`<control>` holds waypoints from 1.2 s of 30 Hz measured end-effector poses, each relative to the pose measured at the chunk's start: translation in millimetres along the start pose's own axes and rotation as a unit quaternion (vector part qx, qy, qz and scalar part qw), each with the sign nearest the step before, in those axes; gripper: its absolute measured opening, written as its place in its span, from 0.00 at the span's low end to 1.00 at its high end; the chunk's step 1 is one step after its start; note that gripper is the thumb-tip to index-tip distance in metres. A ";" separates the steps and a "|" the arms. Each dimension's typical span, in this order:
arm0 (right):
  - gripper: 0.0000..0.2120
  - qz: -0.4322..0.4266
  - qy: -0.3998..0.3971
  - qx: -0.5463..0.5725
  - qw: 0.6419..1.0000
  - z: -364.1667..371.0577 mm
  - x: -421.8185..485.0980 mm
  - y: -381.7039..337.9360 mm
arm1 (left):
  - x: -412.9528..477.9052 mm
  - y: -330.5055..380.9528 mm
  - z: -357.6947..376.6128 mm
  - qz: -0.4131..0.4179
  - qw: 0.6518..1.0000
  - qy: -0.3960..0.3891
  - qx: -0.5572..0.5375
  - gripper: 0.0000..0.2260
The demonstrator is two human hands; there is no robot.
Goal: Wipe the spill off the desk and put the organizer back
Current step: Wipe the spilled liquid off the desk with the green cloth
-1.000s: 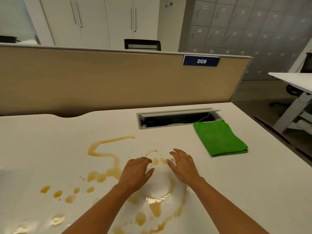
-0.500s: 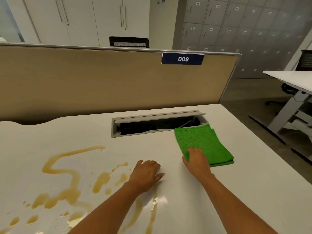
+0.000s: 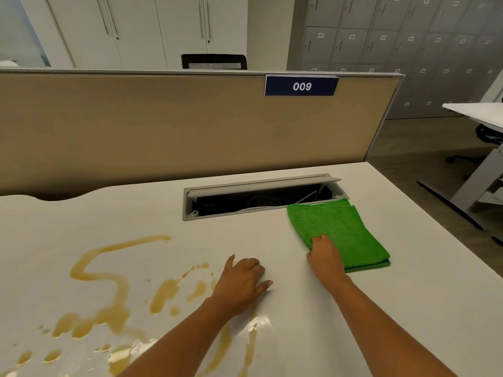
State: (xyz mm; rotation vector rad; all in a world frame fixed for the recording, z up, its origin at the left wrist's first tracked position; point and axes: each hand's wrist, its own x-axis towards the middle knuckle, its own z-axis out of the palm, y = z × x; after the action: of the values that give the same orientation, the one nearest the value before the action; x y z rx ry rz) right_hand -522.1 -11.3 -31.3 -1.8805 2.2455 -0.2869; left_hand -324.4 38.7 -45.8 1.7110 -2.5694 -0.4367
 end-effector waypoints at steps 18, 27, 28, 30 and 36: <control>0.22 -0.011 -0.146 0.338 0.930 13.7 -76.0 -108.3 | -57.8 -128.5 -40.3 -0.155 0.983 0.094 0.010 0.18; 0.20 -0.104 -0.139 0.255 0.951 44.3 -103.0 -143.4 | -78.6 -158.7 -32.6 -0.134 0.991 0.002 0.011 0.21; 0.19 -0.111 -0.133 0.250 0.953 47.0 -103.1 -142.2 | -79.2 -159.1 -30.9 -0.131 0.991 -0.002 0.012 0.21; 0.17 -0.122 -0.112 0.241 0.956 50.2 -102.1 -139.1 | -80.3 -160.5 -28.4 -0.127 0.992 -0.002 0.015 0.22; 0.22 -0.152 -0.020 0.134 0.979 59.4 -98.9 -119.4 | -81.1 -158.9 -28.4 -0.122 0.992 0.003 0.023 0.22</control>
State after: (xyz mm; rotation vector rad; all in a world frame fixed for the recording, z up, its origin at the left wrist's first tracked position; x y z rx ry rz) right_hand -375.9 64.2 -53.1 -2.0503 1.7823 -0.5607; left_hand -144.0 49.2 -46.3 2.0500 -2.3917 -0.3798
